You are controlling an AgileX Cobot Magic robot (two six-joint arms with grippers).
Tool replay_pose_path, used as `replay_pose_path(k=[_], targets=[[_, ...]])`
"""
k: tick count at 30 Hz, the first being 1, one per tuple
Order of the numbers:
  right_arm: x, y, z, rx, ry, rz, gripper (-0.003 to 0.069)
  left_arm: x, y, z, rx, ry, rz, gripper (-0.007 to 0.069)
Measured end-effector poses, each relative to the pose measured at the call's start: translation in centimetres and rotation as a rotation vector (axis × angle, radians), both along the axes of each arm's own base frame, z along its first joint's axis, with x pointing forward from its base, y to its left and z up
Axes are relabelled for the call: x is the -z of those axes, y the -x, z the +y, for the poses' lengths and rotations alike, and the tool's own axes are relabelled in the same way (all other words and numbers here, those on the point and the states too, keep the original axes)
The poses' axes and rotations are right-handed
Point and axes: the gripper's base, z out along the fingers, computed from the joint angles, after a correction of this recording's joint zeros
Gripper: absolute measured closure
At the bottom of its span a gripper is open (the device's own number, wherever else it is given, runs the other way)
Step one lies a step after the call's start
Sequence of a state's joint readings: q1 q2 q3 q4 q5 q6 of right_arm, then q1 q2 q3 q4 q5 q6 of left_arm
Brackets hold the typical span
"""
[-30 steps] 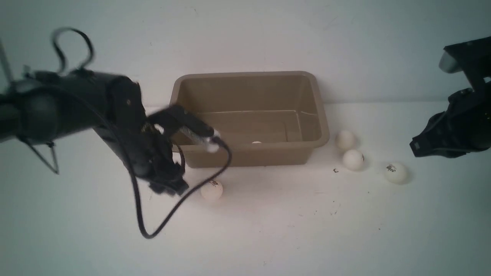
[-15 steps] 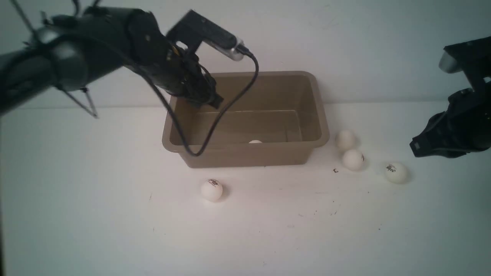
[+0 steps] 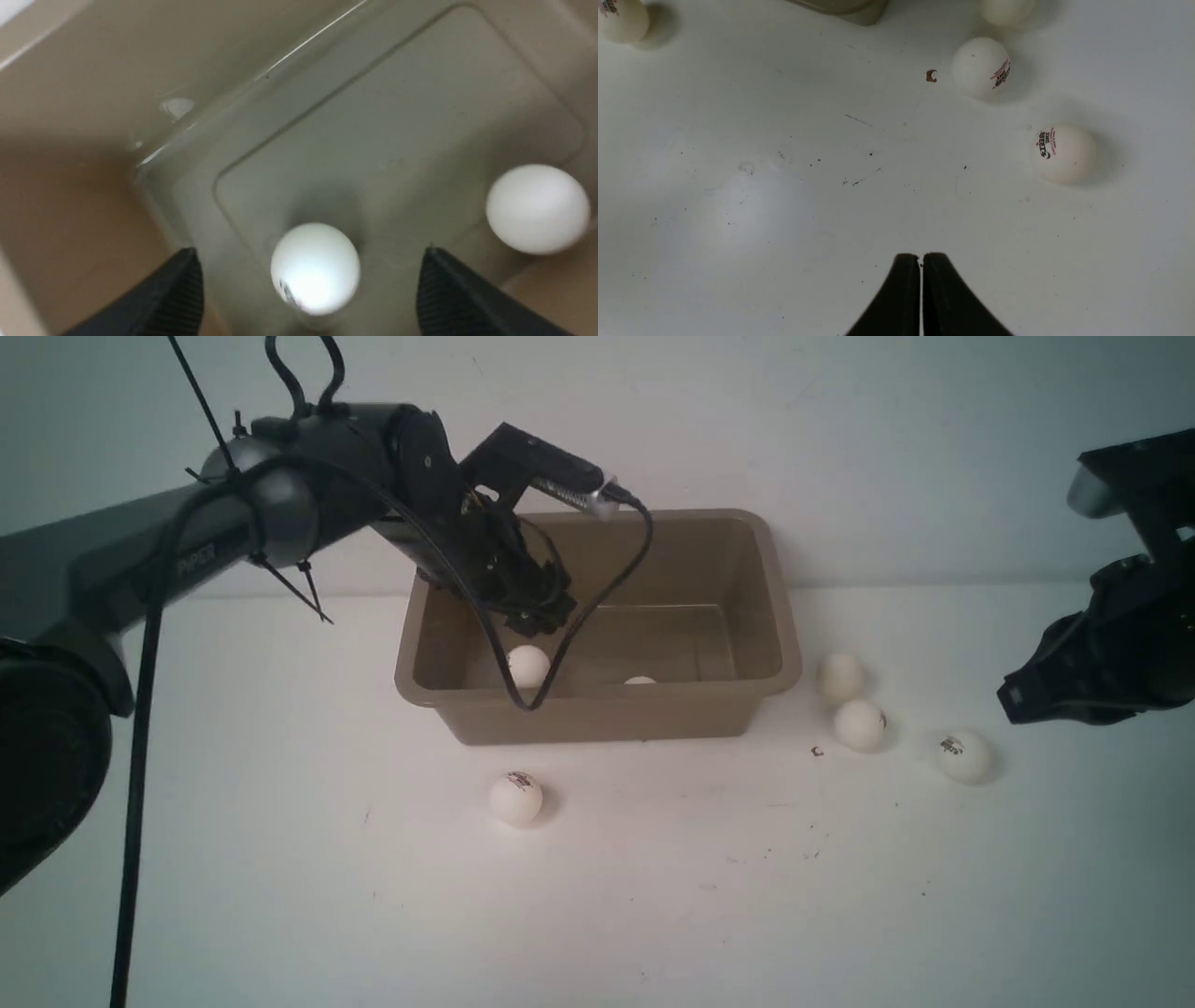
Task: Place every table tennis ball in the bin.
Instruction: Use the left arm to put the table tennis ball into the box, then use the left arm to clamp the table tennis ball closest to it
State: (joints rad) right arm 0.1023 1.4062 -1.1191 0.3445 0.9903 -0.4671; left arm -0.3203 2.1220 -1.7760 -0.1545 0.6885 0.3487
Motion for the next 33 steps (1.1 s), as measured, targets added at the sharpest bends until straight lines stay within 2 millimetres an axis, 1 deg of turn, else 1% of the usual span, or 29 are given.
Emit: replay_pose_path(k=[1,2,3,4,5,6,9,11,12,13,15,16,17,18,20,22,25,27,31,32,33], targets=[[0.0,0.0,0.0,0.000,0.000,0.000,0.0660,-0.5,0.1,0.0,-0.001,0.003,0.000,0.0069],[0.0,0.0,0.0,0.000,0.000,0.001,0.0660,-1.7,0.4,0.1,0.002,0.003,0.015,0.0061],[0.0,0.0,0.0,0.000,0.000,0.001,0.0660,-3.3,1.0,0.2,0.010,0.000,0.027,0.0062],[0.0,0.0,0.0,0.000,0.000,0.001,0.0660,-4.4,1.5,0.3,0.016,-0.004,0.040,0.0068],[0.0,0.0,0.0,0.000,0.000,0.001,0.0660,-4.3,1.6,0.4,0.018,-0.008,0.051,0.0068],[0.0,0.0,0.0,0.000,0.000,0.001,0.0660,-6.4,2.7,0.7,0.028,-0.011,0.065,0.0088],[0.0,0.0,0.0,0.000,0.000,0.000,0.0660,-9.9,5.7,1.6,0.052,-0.034,0.136,0.0155],[0.0,0.0,0.0,0.001,0.000,-0.003,0.0660,-11.4,7.4,2.1,0.057,-0.041,0.167,0.0197],[0.0,0.0,0.0,0.002,0.000,-0.006,0.0660,-11.5,8.5,2.4,0.053,-0.045,0.198,0.0233],[0.0,-0.1,0.0,0.002,0.000,-0.006,0.0660,-11.4,9.4,2.5,0.052,-0.049,0.219,0.0258],[0.0,-0.1,0.0,0.001,0.000,-0.007,0.0660,-10.4,10.9,2.7,0.052,-0.061,0.272,0.0293],[0.0,-0.1,0.0,0.001,0.000,-0.007,0.0660,-9.5,11.7,2.7,0.056,-0.072,0.307,0.0305],[0.0,-0.1,0.0,0.001,0.001,-0.008,0.0660,-9.2,12.4,2.6,0.060,-0.073,0.319,0.0314],[0.0,-0.1,0.0,-0.001,0.002,-0.008,0.0660,-8.2,13.3,2.5,0.064,-0.078,0.346,0.0324],[0.0,-0.1,0.0,-0.004,0.003,-0.009,0.0660,-7.1,14.5,2.3,0.063,-0.052,0.336,0.0334],[0.0,-0.1,0.0,-0.005,0.004,-0.010,0.0660,-5.9,15.1,2.2,0.049,-0.021,0.313,0.0336],[0.0,-0.1,0.0,-0.006,0.004,-0.010,0.0660,-4.6,15.2,2.1,0.022,0.018,0.282,0.0336],[0.0,-0.1,0.0,-0.007,0.005,-0.010,0.0660,-3.4,15.2,2.1,-0.004,0.046,0.259,0.0336],[0.0,-0.1,0.0,-0.008,0.005,-0.011,0.0660,-1.5,14.5,1.8,-0.026,0.059,0.247,0.0333],[0.0,-0.1,0.0,-0.008,0.005,-0.011,0.0660,-1.0,14.2,1.7,-0.020,0.056,0.242,0.0326],[0.0,-0.1,0.0,-0.008,0.005,-0.011,0.0660,-0.2,13.8,1.5,-0.009,0.054,0.251,0.0302]])
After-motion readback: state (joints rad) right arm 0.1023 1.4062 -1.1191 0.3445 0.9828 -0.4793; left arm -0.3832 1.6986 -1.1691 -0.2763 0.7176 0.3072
